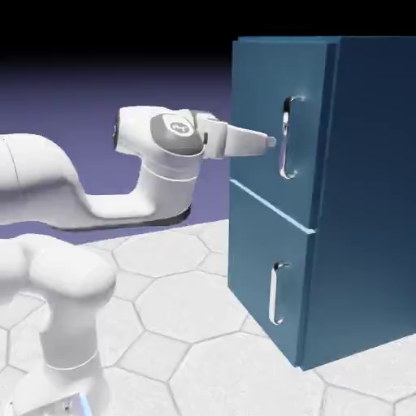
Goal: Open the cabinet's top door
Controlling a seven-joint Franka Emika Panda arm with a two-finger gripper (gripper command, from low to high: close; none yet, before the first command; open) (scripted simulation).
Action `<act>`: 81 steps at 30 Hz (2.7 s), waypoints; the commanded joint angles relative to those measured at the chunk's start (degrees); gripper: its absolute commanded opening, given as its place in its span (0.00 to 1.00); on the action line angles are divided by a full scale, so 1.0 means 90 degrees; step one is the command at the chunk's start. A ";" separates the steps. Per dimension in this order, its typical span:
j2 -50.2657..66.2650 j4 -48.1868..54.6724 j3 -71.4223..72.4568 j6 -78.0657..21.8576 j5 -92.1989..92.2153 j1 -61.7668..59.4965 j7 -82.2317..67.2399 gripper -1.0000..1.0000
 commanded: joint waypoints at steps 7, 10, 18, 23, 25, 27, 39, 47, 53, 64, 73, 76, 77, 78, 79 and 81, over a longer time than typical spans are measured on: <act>-0.0522 0.0124 -0.0643 -0.0166 -0.1747 0.0553 0.1177 0.50; -0.0359 0.0404 -0.0856 -0.0347 -0.1992 0.1014 0.1306 0.50; -0.0216 0.0414 -0.0753 -0.1004 -0.2119 0.1277 0.1578 0.00; -0.0577 -0.0511 0.0401 -0.1875 -0.1243 0.0303 0.1629 0.00; -0.0739 -0.0808 0.0862 -0.2199 -0.0835 0.0012 0.1613 0.00; -0.0905 -0.1065 0.1323 -0.2515 -0.0405 -0.0223 0.1585 0.00; -0.1572 -0.1852 0.4091 -0.4420 0.2304 -0.0686 0.1447 0.00; -0.1355 -0.1718 0.5937 -0.5771 0.4032 -0.0627 0.1579 0.00; -0.0772 -0.1239 0.7321 -0.6873 0.5272 -0.0776 0.1808 0.00; 0.0865 0.0668 0.9858 -0.9154 0.7202 -0.2234 0.2333 0.00; 0.1791 0.2620 1.1721 -1.0819 0.8081 -0.4293 0.2556 0.00; 0.1914 0.3202 1.2251 -1.1246 0.8269 -0.4985 0.2554 0.00; 0.1936 0.3391 1.2420 -1.1378 0.8326 -0.5216 0.2544 0.00; 0.1949 0.3579 1.2584 -1.1507 0.8382 -0.5446 0.2529 0.00; 0.1953 0.3767 1.2744 -1.1632 0.8435 -0.5677 0.2510 0.00; 0.1937 0.4141 1.3052 -1.1873 0.8537 -0.6138 0.2457 0.00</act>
